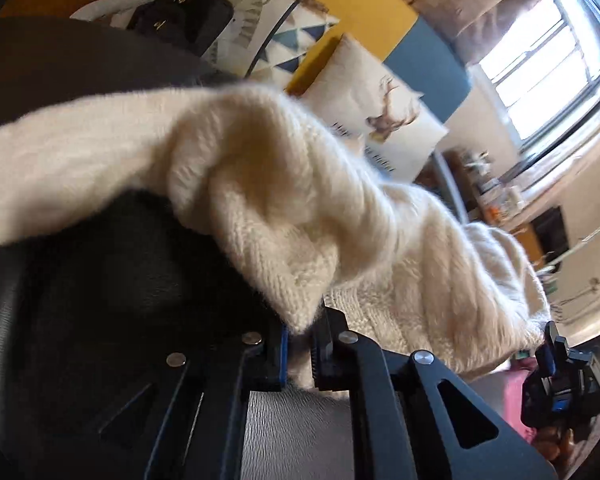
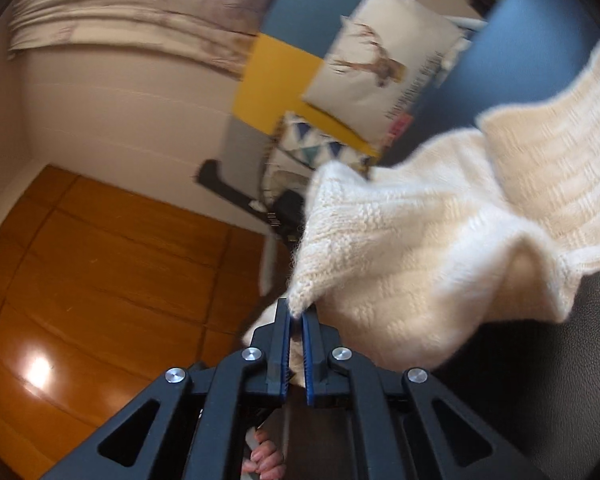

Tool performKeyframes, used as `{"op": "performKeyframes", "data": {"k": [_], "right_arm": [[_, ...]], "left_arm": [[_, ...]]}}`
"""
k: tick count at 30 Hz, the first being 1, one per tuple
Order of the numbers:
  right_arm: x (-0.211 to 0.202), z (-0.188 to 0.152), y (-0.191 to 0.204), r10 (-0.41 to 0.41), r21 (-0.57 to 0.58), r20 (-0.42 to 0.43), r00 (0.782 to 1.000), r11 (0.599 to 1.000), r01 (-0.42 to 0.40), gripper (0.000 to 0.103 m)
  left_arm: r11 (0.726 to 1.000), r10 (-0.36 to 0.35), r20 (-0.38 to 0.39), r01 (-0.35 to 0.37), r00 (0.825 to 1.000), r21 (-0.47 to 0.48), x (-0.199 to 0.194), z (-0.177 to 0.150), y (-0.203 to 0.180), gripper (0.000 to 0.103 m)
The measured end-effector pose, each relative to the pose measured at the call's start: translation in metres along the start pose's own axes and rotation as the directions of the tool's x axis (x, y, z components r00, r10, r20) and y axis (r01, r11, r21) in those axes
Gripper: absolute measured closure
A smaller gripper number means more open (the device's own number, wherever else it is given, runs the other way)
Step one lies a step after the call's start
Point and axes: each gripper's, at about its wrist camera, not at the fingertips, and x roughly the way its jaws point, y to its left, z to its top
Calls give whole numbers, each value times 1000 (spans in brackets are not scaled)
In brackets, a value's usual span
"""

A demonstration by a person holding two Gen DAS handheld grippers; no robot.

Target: Fold clothes

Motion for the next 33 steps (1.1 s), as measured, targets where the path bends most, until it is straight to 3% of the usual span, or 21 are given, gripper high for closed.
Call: {"op": "performKeyframes", "data": {"k": [6, 8, 10, 11, 13, 16, 18, 19, 22, 24, 26, 30, 31, 33], "right_arm": [[-71, -9, 64, 213, -169, 7, 977, 963, -209, 103], [-91, -11, 77, 188, -238, 19, 982, 955, -179, 102], [-96, -18, 80, 81, -308, 18, 997, 949, -72, 100], [-96, -22, 80, 14, -344, 19, 1000, 939, -7, 93], [-86, -36, 71, -135, -398, -5, 991, 909, 122, 84], [-54, -60, 55, -342, -474, -19, 939, 830, 293, 82], [-31, -74, 48, -447, -528, -9, 895, 762, 375, 82], [-21, -80, 48, -471, -549, -3, 882, 738, 392, 82], [13, -88, 47, -535, -583, 3, 845, 685, 436, 81], [39, -84, 45, -561, -563, -4, 828, 685, 461, 81], [54, -80, 43, -561, -530, -5, 828, 703, 473, 81], [62, -77, 53, -581, -510, 50, 812, 684, 521, 81], [62, -78, 61, -588, -525, 83, 805, 660, 537, 79], [68, -79, 76, -619, -572, 165, 768, 574, 586, 65]], "left_arm": [[996, -85, -35, 85, 996, -16, -38, 3, 19, 95], [997, -75, -50, 74, 996, -25, -41, 5, 26, 93], [999, -27, -86, 25, 996, -23, -35, -2, 32, 90], [1000, 4, -104, -5, 995, -15, -34, -11, 36, 88], [999, 47, -114, -47, 992, 3, -32, -22, 44, 78], [994, 104, -92, -105, 990, -8, -35, -37, 54, 51], [993, 108, -72, -111, 992, -35, -37, -45, 60, 42], [992, 110, -62, -113, 992, -49, -38, -49, 63, 35], [991, 132, -24, -133, 991, -27, -43, -57, 61, 28], [988, 156, -6, -155, 988, 22, -38, -57, 51, 22], [976, 192, 0, -191, 981, 105, -28, -58, 36, 22], [947, 214, 10, -210, 977, 242, -12, -58, 11, 22], [942, 223, 19, -220, 975, 254, -7, -57, 8, 22], [943, 231, 27, -231, 973, 240, -3, -56, 7, 21]]}}
